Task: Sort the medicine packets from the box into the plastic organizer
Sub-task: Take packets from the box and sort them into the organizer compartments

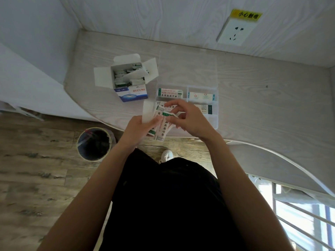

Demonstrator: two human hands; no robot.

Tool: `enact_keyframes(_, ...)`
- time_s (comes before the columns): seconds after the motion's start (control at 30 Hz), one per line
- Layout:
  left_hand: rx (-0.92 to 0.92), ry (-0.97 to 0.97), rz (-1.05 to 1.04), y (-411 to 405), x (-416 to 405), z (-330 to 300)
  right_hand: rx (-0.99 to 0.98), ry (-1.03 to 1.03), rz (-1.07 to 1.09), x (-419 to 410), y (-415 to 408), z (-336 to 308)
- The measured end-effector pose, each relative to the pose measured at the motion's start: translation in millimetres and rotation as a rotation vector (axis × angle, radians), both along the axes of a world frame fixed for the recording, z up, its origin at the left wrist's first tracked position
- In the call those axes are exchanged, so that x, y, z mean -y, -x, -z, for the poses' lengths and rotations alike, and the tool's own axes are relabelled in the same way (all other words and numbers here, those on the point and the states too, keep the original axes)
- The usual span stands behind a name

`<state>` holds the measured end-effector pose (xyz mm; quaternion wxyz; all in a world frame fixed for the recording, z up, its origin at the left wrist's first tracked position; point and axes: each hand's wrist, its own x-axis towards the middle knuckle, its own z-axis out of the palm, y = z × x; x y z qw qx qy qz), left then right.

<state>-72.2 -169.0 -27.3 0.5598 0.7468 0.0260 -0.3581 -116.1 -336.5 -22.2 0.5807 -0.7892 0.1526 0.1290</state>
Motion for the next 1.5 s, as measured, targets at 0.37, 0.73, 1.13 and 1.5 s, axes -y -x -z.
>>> enact_keyframes(0.37, 0.171, -0.146, 0.169, -2, 2, 8, -0.007, -0.126, 0.113, -6, 1, 7)
enact_keyframes(0.73, 0.110, -0.086, -0.133, -11, -19, 20, 0.042, 0.014, 0.425, 5, 4, 28)
enact_keyframes(1.13, 0.172, -0.031, -0.101, -12, -14, 29, 0.114, 0.071, 0.348, 2, 16, 28)
enact_keyframes(1.5, 0.165, -0.019, -0.175, -18, -8, 42, 0.071, 0.110, 0.315, 0, 14, 34)
